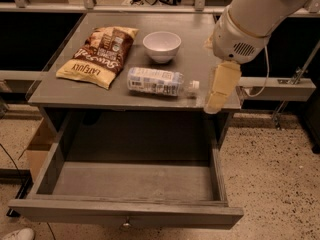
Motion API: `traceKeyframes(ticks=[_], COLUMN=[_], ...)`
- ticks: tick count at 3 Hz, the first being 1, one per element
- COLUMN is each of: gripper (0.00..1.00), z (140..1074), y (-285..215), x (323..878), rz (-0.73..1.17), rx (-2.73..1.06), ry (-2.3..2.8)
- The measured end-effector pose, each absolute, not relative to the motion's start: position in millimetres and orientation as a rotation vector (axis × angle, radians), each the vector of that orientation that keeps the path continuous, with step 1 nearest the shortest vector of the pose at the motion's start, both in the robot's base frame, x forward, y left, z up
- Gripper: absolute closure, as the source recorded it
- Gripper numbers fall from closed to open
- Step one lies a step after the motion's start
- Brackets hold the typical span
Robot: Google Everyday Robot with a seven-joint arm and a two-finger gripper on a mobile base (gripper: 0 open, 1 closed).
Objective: Place blue plastic bottle into top drawer
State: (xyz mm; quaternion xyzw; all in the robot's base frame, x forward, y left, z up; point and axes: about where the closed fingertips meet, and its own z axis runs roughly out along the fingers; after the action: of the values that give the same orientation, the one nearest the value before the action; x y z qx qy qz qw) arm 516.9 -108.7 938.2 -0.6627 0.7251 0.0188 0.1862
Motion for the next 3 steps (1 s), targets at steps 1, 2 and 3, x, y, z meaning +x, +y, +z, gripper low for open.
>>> traceKeyframes(ticks=[1,2,3], gripper=[0.00,0.00,0.00], z=[924.0,919.5,893.9], y=[-87.4,-81.4,-52.9], x=[561.8,570.8,614.1], rz=[0.095,0.094,0.150], rx=[-1.886,-1.895,-1.914], ry=[2.020,2.025,2.032])
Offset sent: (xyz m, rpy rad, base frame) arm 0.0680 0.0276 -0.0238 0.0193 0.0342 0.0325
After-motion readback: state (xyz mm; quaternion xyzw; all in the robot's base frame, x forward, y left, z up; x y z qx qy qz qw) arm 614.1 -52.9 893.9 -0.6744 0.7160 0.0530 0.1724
